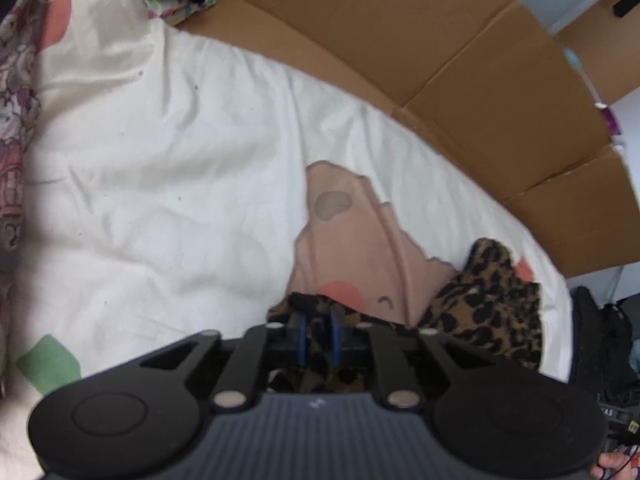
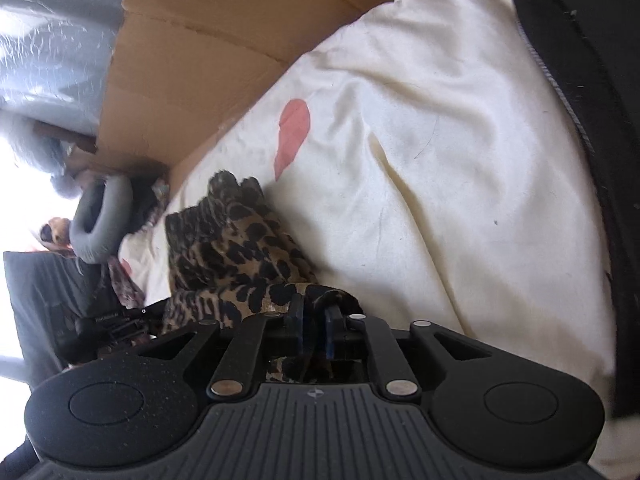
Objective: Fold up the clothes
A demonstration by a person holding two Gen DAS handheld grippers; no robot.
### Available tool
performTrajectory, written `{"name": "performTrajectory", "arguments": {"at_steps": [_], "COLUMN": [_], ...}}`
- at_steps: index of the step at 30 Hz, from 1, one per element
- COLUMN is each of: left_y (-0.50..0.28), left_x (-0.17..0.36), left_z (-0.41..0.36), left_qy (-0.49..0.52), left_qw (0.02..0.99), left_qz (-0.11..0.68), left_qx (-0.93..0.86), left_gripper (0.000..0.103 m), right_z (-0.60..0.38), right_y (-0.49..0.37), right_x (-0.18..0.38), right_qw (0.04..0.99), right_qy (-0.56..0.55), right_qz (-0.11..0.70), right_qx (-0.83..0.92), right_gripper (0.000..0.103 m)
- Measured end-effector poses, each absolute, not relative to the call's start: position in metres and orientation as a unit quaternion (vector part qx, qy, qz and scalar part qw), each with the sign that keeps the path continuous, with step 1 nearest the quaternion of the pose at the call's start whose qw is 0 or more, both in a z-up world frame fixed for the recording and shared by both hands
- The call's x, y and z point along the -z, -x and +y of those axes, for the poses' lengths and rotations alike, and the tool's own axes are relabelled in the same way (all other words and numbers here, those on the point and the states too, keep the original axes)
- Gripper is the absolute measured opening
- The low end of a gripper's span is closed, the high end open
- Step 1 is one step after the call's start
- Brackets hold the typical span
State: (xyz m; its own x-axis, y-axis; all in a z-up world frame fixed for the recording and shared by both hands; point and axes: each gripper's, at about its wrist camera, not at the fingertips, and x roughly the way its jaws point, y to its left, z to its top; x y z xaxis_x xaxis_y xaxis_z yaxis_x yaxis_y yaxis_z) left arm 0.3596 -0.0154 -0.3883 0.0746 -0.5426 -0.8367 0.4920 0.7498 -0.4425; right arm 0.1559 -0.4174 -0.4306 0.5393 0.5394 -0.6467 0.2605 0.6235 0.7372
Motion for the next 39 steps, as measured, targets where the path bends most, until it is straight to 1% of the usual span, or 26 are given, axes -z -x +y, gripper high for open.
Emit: {"name": "performTrajectory", "arguments": {"at_steps": [1,2,4,5,17,23,25,32,37,39], "left_y": [-0.356,-0.353,-0.346,-0.343,-0.307,-0.289,-0.283,-0.263,-0.256,-0.254], "left_x": [0.384,0.381,0.375,0.373,0.348,0.335,0.334,0.347,0.360,0.366], "left_z": [-0.014,-0.013,-0.009,-0.007,0.004,-0.012,-0.017,-0.035,-0.047,-0.050], "left_qy": [0.021,0.018,0.008,0.004,-0.055,-0.072,-0.076,-0.106,-0.137,-0.145], "left_qw": [0.733,0.734,0.738,0.739,0.738,0.730,0.724,0.709,0.703,0.700], "left_qz": [0.579,0.577,0.571,0.569,0.551,0.540,0.538,0.536,0.536,0.537], "left_qx": [0.356,0.358,0.360,0.361,0.386,0.413,0.424,0.446,0.447,0.448], "left_gripper": [0.033,0.035,0.040,0.041,0.042,0.041,0.041,0.039,0.035,0.034], "right_z": [-0.418,-0.418,-0.420,-0.421,-0.418,-0.406,-0.401,-0.384,-0.360,-0.348], "right_y": [-0.153,-0.150,-0.144,-0.142,-0.118,-0.115,-0.114,-0.110,-0.118,-0.121], "right_x": [0.427,0.424,0.420,0.419,0.390,0.374,0.368,0.348,0.352,0.356], "right_qw": [0.770,0.771,0.772,0.772,0.801,0.813,0.824,0.850,0.843,0.840], "right_qy": [-0.422,-0.421,-0.425,-0.427,-0.388,-0.367,-0.343,-0.298,-0.287,-0.270], "right_qz": [0.470,0.468,0.464,0.462,0.453,0.449,0.449,0.431,0.449,0.464], "right_qx": [-0.092,-0.093,-0.093,-0.091,-0.053,-0.056,-0.045,-0.043,-0.077,-0.080], "right_gripper": [0.029,0.036,0.042,0.043,0.042,0.042,0.041,0.039,0.039,0.032]}}
